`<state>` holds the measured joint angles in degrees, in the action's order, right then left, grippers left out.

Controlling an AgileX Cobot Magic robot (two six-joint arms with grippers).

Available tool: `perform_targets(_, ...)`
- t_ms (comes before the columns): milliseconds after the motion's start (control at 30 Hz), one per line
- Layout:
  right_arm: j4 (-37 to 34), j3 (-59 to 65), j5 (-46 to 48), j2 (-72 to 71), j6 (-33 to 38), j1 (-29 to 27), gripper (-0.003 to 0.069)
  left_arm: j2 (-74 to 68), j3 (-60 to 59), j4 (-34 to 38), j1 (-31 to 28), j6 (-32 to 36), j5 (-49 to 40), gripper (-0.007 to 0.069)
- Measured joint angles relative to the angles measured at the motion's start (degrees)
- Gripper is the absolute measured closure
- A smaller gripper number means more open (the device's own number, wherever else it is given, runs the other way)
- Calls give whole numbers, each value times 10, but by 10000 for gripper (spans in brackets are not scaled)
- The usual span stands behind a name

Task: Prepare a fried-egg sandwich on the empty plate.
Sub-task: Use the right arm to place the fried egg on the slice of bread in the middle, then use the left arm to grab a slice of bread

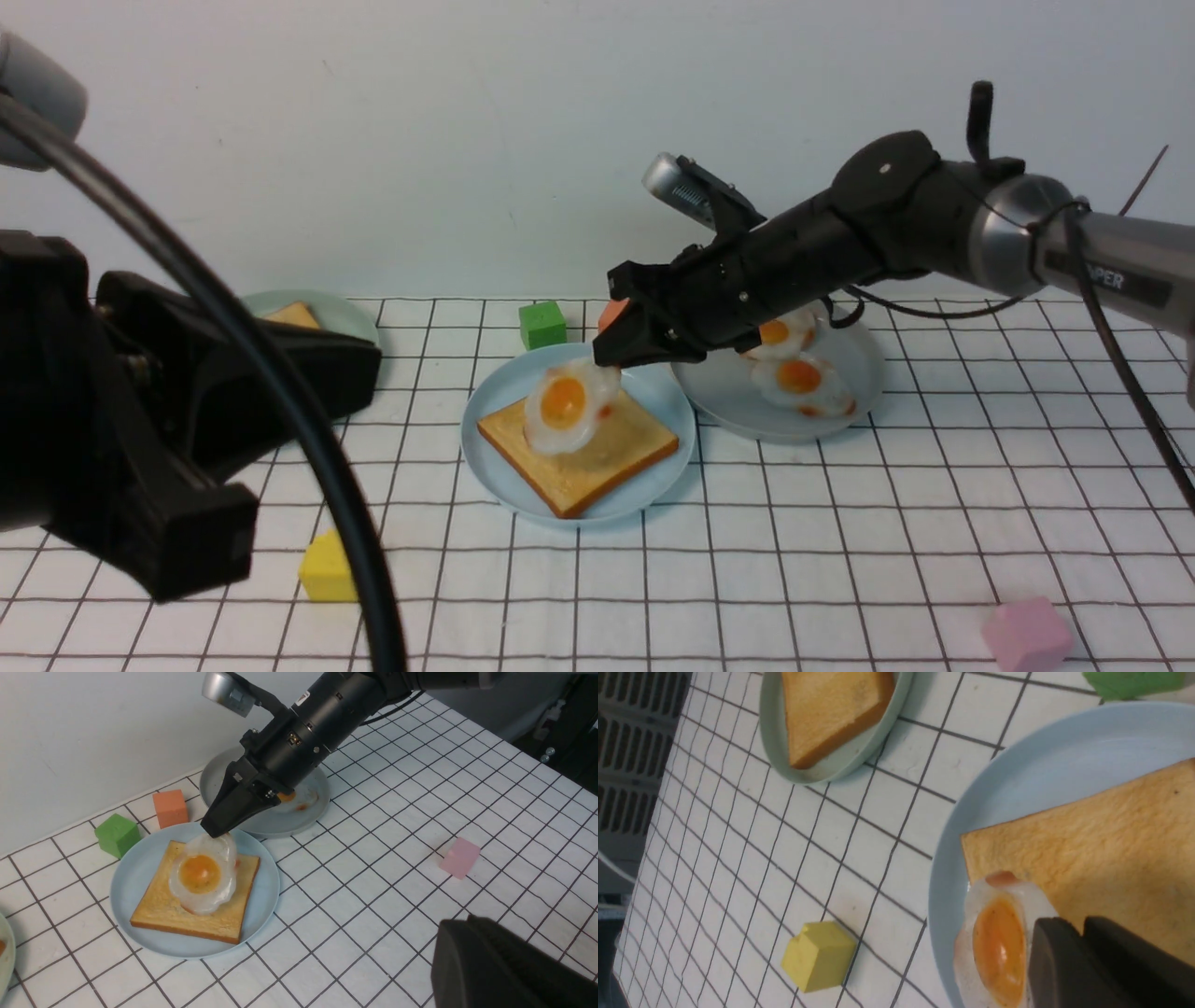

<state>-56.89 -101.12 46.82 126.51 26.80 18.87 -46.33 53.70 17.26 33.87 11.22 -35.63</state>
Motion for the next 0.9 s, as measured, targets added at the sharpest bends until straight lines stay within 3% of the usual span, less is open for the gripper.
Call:
perform_targets(67,-2,0,-8,14,-15,0,585,-2,0,0,0,0,0,632)
perform_targets(200,-1,1,-15,30,-26,0,494,-5,0,0,0,0,0,629)
perform_targets(300,13,0,-16,32,-26,-5,341,-10,0,-3,0,0,0,626)
perform_targets(333,27,-5,-12,32,-26,-11,257,-14,0,-5,0,0,-2,624)
perform_targets(367,28,-5,-11,32,-26,-12,247,-15,0,-5,0,0,-2,624)
perform_targets(400,46,-10,2,27,-26,-24,170,-22,0,-6,0,0,-8,622)
perform_targets(533,107,-12,52,-15,-37,-56,118,-48,0,-10,-1,-13,-30,620)
perform_targets(667,199,-13,122,-92,-69,-82,192,-104,0,-23,-1,-58,-34,620)
perform_targets(700,229,-8,142,-120,-80,-86,237,-127,1,-30,-1,-68,-34,622)
perform_targets(767,295,30,181,-198,-98,-86,395,-201,18,-55,-21,-95,-39,638)
perform_targets(833,311,56,189,-236,-100,-85,454,-244,37,-58,-42,-102,-44,638)
perform_targets(867,319,85,194,-274,-100,-82,531,-281,57,-60,-69,-102,-49,638)
perform_targets(900,320,100,195,-293,-100,-82,559,-293,65,-60,-85,-101,-50,638)
